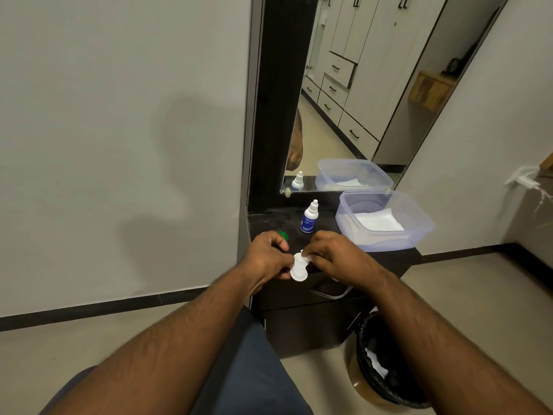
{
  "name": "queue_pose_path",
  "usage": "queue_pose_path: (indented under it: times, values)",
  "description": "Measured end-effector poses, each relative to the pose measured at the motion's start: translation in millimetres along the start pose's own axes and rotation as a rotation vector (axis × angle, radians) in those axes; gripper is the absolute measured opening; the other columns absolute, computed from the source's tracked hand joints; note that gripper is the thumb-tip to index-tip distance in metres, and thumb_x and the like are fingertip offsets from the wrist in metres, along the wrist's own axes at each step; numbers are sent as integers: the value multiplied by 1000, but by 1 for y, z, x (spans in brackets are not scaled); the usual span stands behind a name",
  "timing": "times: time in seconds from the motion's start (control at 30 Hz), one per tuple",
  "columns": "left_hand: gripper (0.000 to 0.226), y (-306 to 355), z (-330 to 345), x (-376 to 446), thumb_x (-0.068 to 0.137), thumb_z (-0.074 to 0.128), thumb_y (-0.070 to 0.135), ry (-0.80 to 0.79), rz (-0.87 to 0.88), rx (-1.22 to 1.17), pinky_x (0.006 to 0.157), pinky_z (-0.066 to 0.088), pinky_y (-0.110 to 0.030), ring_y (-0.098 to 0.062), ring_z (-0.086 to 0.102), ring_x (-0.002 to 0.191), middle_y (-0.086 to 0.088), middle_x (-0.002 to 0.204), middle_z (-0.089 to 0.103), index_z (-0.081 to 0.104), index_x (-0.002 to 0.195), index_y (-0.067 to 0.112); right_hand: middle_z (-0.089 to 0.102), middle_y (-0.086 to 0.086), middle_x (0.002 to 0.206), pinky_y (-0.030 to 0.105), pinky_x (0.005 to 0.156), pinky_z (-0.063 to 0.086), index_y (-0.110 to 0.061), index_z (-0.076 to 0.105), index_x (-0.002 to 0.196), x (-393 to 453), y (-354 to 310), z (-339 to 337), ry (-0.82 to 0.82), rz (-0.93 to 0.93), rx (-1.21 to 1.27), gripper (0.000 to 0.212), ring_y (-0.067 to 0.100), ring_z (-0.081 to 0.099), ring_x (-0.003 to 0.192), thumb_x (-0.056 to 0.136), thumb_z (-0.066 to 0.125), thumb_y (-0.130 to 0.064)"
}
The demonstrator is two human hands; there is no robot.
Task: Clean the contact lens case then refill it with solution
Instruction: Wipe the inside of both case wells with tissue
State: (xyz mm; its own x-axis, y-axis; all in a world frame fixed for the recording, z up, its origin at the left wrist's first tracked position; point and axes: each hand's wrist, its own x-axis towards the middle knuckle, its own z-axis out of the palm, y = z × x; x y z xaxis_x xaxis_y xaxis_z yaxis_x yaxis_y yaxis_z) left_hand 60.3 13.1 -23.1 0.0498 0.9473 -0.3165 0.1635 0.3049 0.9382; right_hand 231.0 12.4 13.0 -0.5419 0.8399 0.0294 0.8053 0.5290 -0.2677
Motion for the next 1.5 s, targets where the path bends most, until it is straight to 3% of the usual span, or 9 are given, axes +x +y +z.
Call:
queue_pose_path:
  times: [0.17, 0.4, 0.57, 0.73, 0.87, 1.03, 1.23, 1.5]
  values:
    - [31, -1, -1, -1, 75, 68, -12, -72, 73, 6, 65, 59, -43, -19, 64, 61, -7, 64, 58, 51, 89, 11, 54, -11, 90, 17, 77, 39, -16, 71, 97, 8, -5, 3, 7, 70, 236, 17, 4, 52, 88, 88, 57, -13]
    - [45, -4, 0, -2, 73, 67, -14, -65, 108, 11, 64, 57, -44, -22, 59, 60, -10, 65, 56, 45, 99, 16, 55, -10, 91, 16, 73, 39, -15, 69, 93, 19, -6, 2, -24, 135, 310, 17, 6, 53, 90, 89, 53, -11]
    - [47, -4, 0, -3, 74, 67, -14, -74, 119, 21, 60, 57, -40, -22, 59, 62, -11, 67, 56, 45, 103, 15, 56, -4, 94, 16, 74, 40, -15, 69, 94, 21, -8, -1, -101, 126, 281, 15, 9, 53, 91, 89, 55, -12]
    - [44, -2, 0, -4, 74, 68, -13, -67, 114, 35, 57, 56, -36, -23, 60, 61, -13, 68, 57, 46, 101, 14, 53, -14, 81, 17, 72, 37, -12, 70, 92, 21, -4, -9, -103, 148, 215, 17, 3, 52, 79, 88, 54, -9]
    - [43, -3, -1, -3, 74, 67, -14, -64, 121, 29, 57, 56, -36, -23, 59, 63, -13, 68, 55, 46, 98, 14, 54, -6, 92, 15, 71, 36, -14, 69, 96, 22, -9, -1, -116, 83, 187, 16, 7, 52, 88, 90, 55, -14]
    - [39, -3, 3, -4, 74, 66, -14, -56, 120, 43, 56, 54, -36, -23, 56, 60, -10, 63, 53, 46, 94, 13, 53, -8, 91, 18, 74, 36, -14, 69, 96, 16, 0, 4, -34, 139, 204, 17, 6, 50, 88, 90, 53, -13]
    - [39, -1, 0, -6, 73, 65, -15, -40, 136, 36, 53, 54, -33, -27, 58, 63, -16, 68, 56, 46, 95, 12, 54, -7, 93, 22, 77, 32, -20, 67, 100, 20, -3, 8, -30, 32, 19, 19, 7, 43, 91, 91, 51, -22]
    - [36, 2, 1, -10, 75, 66, -14, -18, 137, 35, 50, 53, -31, -25, 60, 60, -14, 66, 58, 47, 95, 9, 55, -7, 97, 21, 79, 31, -21, 67, 106, 11, 0, 9, 5, 47, 63, 20, 6, 42, 94, 93, 52, -21]
